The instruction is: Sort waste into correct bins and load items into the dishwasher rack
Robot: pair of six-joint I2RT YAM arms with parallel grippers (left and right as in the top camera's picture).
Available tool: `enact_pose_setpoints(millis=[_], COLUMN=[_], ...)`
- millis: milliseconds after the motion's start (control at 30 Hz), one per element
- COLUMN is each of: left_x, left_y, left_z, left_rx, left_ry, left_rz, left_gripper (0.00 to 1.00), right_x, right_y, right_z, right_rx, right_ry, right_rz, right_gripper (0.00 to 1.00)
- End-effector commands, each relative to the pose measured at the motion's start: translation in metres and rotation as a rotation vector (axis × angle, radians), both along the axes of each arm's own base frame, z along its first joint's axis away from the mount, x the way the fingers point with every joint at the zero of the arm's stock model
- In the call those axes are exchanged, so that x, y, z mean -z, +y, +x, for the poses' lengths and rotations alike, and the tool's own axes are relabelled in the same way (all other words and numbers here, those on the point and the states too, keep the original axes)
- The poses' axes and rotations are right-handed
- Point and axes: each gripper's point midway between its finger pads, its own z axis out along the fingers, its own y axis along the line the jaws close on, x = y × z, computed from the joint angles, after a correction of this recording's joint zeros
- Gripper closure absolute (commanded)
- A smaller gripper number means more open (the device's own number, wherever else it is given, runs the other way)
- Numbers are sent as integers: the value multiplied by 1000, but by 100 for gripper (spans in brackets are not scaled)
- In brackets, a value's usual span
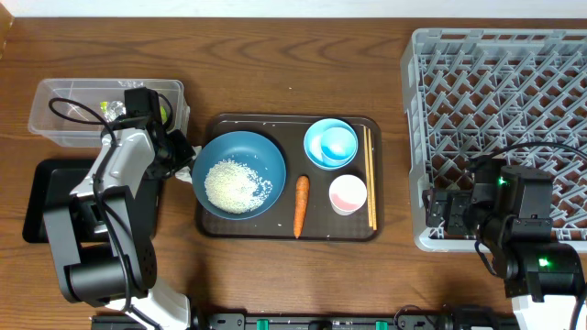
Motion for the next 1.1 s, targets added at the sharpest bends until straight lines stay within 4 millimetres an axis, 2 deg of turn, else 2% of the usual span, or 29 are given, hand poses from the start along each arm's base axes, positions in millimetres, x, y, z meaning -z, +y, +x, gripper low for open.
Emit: enact_pose_setpoints(millis=[0, 33, 67, 233, 333, 433, 667, 733, 867, 967, 1067], left_x=[10, 10, 10, 9, -1, -23, -103, -129, -166, -180, -174], left_y=[0, 0, 0, 0, 0, -1, -1, 0, 5, 21, 35], left_z=[-8, -8, -8, -7, -9, -11, -13, -9, 9, 25, 39], left_rx=[6, 6, 6, 6, 6, 6, 5, 5, -1, -38, -71], left_ry=[38, 38, 38, 34, 21, -12, -222, -319, -487, -566, -572], left_rz=[0, 1, 0, 1, 4, 9, 48, 66, 105, 186, 245], left_gripper=[85, 93, 94, 94, 94, 94, 94, 94, 94, 94, 94], right_x=[-9, -9, -9, -9, -9, -9, -9, -9, -9, -9, -9], right_y=[0, 0, 0, 0, 0, -1, -3, -3, -3, -3, -3], right_z=[3, 3, 3, 3, 3, 3, 4, 4, 4, 4, 4], right_rx=[6, 6, 6, 6, 6, 12, 18, 18, 18, 18, 18], right_ry=[-24, -24, -24, -24, -25, -25, -28, -28, -28, -27, -27], right_rz=[10, 10, 10, 10, 10, 3, -4, -4, -4, -4, -4], right_gripper=[1, 1, 1, 1, 1, 1, 1, 1, 1, 1, 1])
